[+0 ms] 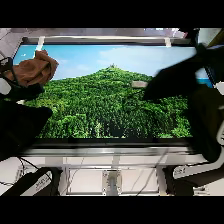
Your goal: Fold the clothes and pants, and hang the long-sleeved shirts on hangers.
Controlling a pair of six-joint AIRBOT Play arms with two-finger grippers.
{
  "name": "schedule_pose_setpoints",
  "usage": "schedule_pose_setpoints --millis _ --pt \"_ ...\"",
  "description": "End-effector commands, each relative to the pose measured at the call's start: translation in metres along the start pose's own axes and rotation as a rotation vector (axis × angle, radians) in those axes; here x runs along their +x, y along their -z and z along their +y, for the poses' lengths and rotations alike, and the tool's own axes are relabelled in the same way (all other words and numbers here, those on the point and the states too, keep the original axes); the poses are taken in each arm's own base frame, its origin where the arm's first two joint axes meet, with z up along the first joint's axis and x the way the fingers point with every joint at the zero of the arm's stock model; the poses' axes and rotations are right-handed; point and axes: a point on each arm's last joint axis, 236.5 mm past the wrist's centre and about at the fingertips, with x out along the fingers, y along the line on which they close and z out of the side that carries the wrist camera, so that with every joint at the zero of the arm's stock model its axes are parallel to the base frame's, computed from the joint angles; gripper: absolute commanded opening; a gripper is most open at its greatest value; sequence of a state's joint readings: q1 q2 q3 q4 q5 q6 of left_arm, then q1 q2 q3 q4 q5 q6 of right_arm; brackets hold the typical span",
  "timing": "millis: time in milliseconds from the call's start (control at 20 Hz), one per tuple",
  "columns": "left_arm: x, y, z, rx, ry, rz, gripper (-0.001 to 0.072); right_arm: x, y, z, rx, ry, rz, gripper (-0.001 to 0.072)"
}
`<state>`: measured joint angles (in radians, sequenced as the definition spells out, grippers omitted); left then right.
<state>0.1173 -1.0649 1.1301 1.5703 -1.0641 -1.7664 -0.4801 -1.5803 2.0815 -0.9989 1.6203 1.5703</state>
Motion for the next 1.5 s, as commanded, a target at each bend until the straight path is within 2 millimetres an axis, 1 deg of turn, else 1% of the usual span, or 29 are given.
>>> schedule_pose_setpoints --millis 0,50,150,200,250,300,350,400,550,650,700,750,800,850,900,950,1000,1050,1100,1150,1200,1250,1300,1350,1400,1450 --pt "0.0 -0.003 -0.022 0.016 0.053 -0.02 0.0014 -0.108 0.015 -0.101 0.151 0.179 -0.117 0.0003" --pt "-0.001 -0.003 -0.027 0.025 0.061 -0.027 0.0014 -0.136 0.026 -0.128 0.2 0.232 -0.145 0.0004" --pt "-0.001 -0.005 -0.036 0.043 0.075 -0.038 0.0014 -0.19 0.056 -0.177 0.333 0.32 -0.197 0.0003" --pt "-0.001 -0.005 -0.04 0.05 0.082 -0.042 0.0013 -0.206 0.074 -0.196 0.405 0.348 -0.207 0.0003" --pt "-0.002 -0.004 -0.042 0.056 0.086 -0.041 0.0014 -0.217 0.095 -0.215 0.485 0.37 -0.212 0.0003" --pt "-0.002 -0.003 -0.045 0.062 0.089 -0.04 0.0013 -0.22 0.115 -0.231 0.559 0.384 -0.199 0.0003" --pt "-0.002 -0.003 -0.046 0.065 0.091 -0.039 0.0013 -0.215 0.137 -0.245 0.626 0.386 -0.165 0.0003" --pt "-0.002 -0.002 -0.048 0.067 0.093 -0.039 0.0013 -0.205 0.155 -0.254 0.67 0.374 -0.13 0.0002" --pt "-0.002 -0.001 -0.05 0.073 0.097 -0.038 0.0013 -0.165 0.203 -0.268 0.763 0.345 0.026 0.0003" --pt "-0.002 -0.001 -0.052 0.074 0.102 -0.036 0.0014 -0.155 0.23 -0.275 0.815 0.371 0.11 0.0005" --pt "-0.002 0.0 -0.053 0.072 0.104 -0.035 0.0014 -0.156 0.234 -0.276 0.822 0.384 0.119 0.0032" --pt "-0.002 -0.001 -0.053 0.072 0.104 -0.035 0.0014 -0.159 0.232 -0.276 0.83 0.391 0.107 0.0213" --pt "-0.002 -0.001 -0.053 0.072 0.104 -0.035 0.0013 -0.165 0.231 -0.274 0.851 0.403 0.103 0.0482" --pt "-0.002 -0.001 -0.053 0.072 0.104 -0.035 0.0014 -0.173 0.224 -0.272 0.864 0.421 0.076 0.0569" --pt "-0.002 0.0 -0.053 0.072 0.104 -0.035 0.0014 -0.185 0.211 -0.27 0.867 0.44 0.024 0.0562" --pt "-0.002 0.0 -0.053 0.072 0.104 -0.035 0.0014 -0.196 0.193 -0.265 0.851 0.442 -0.04 0.0549" --pt "-0.002 -0.001 -0.053 0.072 0.104 -0.035 0.0014 -0.205 0.167 -0.254 0.809 0.405 -0.128 0.0549" --pt "-0.002 -0.001 -0.053 0.072 0.104 -0.035 0.0014 -0.211 0.13 -0.228 0.736 0.3 -0.236 0.0532" --pt "-0.002 -0.001 -0.053 0.072 0.104 -0.035 0.0014 -0.216 0.09 -0.189 0.626 0.152 -0.344 0.0352" --pt "-0.002 -0.001 -0.053 0.072 0.104 -0.035 0.0014 -0.223 0.058 -0.145 0.503 0.008 -0.427 0.0101" --pt "-0.002 -0.001 -0.053 0.072 0.104 -0.035 0.0014 -0.229 0.035 -0.097 0.354 -0.122 -0.487 0.0013" --pt "-0.002 -0.001 -0.053 0.072 0.104 -0.035 0.0014 -0.232 0.021 -0.049 0.203 -0.236 -0.522 0.0005" --pt "-0.002 -0.001 -0.053 0.072 0.104 -0.035 0.0014 -0.231 0.014 -0.007 0.088 -0.32 -0.533 0.0005" --pt "-0.002 -0.001 -0.053 0.072 0.104 -0.035 0.0014 -0.223 0.014 0.024 0.015 -0.371 -0.509 0.0005" --pt "-0.002 -0.001 -0.053 0.072 0.104 -0.035 0.0014 -0.208 0.019 0.052 -0.038 -0.405 -0.458 0.0005" --pt "-0.002 0.0 -0.053 0.072 0.104 -0.035 0.0014 -0.191 0.026 0.074 -0.085 -0.424 -0.396 0.0005"
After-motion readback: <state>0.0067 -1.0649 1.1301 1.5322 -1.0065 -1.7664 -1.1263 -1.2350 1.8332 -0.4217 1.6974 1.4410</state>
